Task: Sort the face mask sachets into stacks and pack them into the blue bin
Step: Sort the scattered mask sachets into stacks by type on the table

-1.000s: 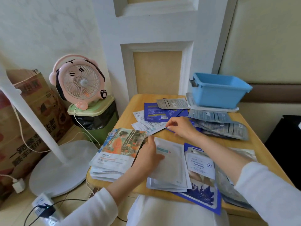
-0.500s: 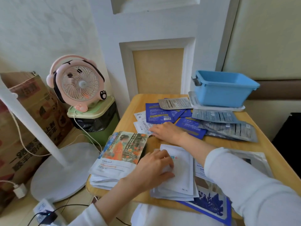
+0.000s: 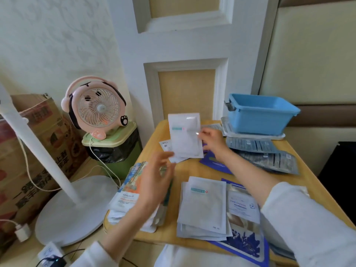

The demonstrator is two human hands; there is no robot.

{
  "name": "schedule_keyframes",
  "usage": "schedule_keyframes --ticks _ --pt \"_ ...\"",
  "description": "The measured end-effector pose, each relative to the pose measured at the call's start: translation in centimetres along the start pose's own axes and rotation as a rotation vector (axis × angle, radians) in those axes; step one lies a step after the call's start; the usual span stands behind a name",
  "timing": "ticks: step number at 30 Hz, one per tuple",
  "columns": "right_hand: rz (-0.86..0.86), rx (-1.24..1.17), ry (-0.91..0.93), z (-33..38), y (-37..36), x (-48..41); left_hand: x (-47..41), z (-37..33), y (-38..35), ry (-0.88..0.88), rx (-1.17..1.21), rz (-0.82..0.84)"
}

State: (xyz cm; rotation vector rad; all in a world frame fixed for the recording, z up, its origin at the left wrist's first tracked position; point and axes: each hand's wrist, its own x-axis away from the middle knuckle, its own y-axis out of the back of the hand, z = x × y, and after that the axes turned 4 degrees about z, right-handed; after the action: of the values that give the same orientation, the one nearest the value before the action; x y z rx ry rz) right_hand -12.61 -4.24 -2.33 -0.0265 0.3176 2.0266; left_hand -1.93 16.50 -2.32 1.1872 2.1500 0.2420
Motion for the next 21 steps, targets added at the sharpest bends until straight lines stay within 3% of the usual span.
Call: schedule_keyframes --ticks 2,3,6,9,17,21 --pt "0.197 -0.373 -0.124 1.3 1.8 1.5 -1.2 -0.3 0.4 0.115 0.096 -0.077" --pt "0.283 -0.445 -0.154 1.6 2.5 2.3 -1.7 -0.5 0.3 0.181 0.158 -0.058" --pt "0.444 -0.484 -0.202 1.3 3.5 4.3 -2.6 -1.1 -0.6 0.382 0.339 0.099" --pt "0.530 -0.386 -0.245 0.4 3.9 5.7 -2.5 -1.6 -1.6 0.472 0.389 0.170" --pt "0.276 -0.119 -0.230 -1.0 5.9 4.7 -0.9 -1.7 -3.2 0.540 0.199 0.404" --pt "0.298 -0.046 -0.229 -1.2 5.1 4.6 0.4 -0.5 -4.8 0.458 -0.203 0.455"
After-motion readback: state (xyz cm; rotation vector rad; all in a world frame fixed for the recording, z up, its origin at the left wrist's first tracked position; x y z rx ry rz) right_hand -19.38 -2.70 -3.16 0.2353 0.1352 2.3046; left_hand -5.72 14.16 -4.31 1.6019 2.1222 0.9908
